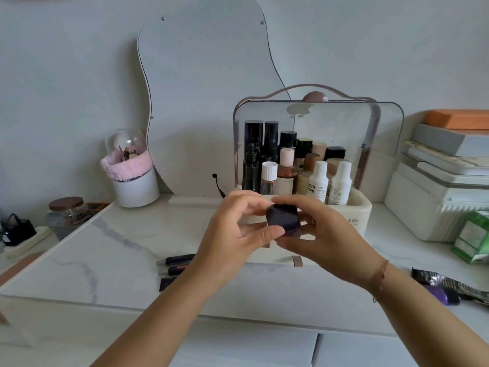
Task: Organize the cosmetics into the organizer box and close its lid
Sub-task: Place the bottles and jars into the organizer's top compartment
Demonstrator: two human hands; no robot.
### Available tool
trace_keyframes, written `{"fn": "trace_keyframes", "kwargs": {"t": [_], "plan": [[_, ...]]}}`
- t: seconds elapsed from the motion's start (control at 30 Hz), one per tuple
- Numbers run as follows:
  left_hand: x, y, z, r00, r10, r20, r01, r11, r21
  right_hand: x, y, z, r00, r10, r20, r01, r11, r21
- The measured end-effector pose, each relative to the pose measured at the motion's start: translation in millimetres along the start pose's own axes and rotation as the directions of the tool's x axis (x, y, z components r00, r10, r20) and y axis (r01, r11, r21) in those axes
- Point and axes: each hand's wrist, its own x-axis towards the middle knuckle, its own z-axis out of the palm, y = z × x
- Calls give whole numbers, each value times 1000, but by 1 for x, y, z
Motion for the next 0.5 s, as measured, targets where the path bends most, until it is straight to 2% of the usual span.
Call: {"fn": "trace_keyframes", "kwargs": {"t": [0.03,0.1,0.2,0.3,0.5], "plan": [[1,-4,0,999,29,-33,-27,998,51,3,1,-2,998,3,-58,-8,997,-71],[4,-15,-2,990,113,-85,-88,962,259,13,4,-7,986,3,-168,-40,976,-215],[5,-35,-5,996,83,-41,-55,886,460,31,7,-15,982,48,-182,-119,907,-403],[2,-50,-8,998,67,19,-67,852,520,45,7,-15,986,107,-131,-160,837,-523],[4,-52,-13,996,90,26,-90,842,532,63,4,-12,972,206,-113,-234,790,-567]]}}
